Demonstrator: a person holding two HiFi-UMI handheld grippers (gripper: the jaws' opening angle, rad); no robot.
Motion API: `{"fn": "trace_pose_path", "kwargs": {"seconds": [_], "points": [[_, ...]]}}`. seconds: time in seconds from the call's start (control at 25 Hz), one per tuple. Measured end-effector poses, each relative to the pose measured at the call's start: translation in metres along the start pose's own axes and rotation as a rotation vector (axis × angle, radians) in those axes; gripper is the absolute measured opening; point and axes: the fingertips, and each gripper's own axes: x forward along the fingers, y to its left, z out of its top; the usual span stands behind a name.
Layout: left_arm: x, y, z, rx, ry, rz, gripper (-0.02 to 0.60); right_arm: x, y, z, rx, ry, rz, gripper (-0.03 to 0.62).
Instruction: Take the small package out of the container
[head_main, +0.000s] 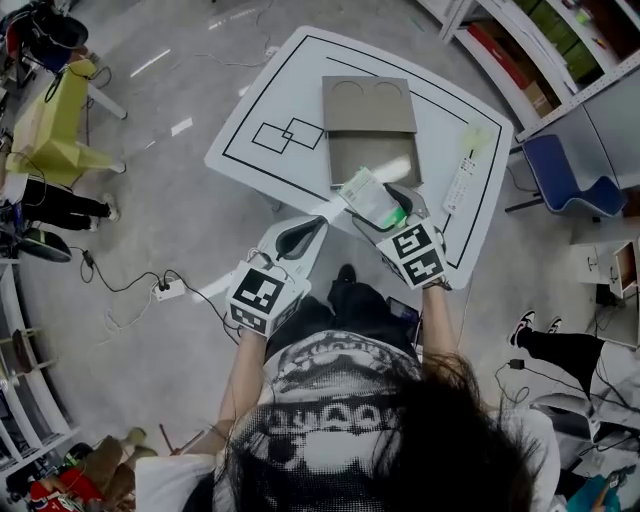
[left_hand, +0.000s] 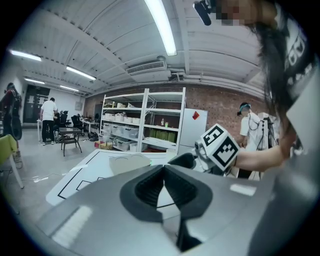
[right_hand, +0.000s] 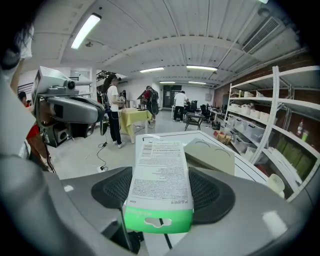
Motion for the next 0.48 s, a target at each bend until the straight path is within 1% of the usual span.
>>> {"fn": "trace_pose_path", "kwargs": {"seconds": [0.24, 0.48], "points": [[-0.042, -0.006, -0.010, 0.007, -0.014, -0.013, 0.000, -0.016, 0.049, 0.001, 0.002, 0.003, -0.007, 0.362], [-0.082, -0.009, -0.025, -0.002, -0.025, -0.011, 0.000, -0.027, 0.098, 0.002, -0.004, 0.009, 0.000, 0.362]]}}
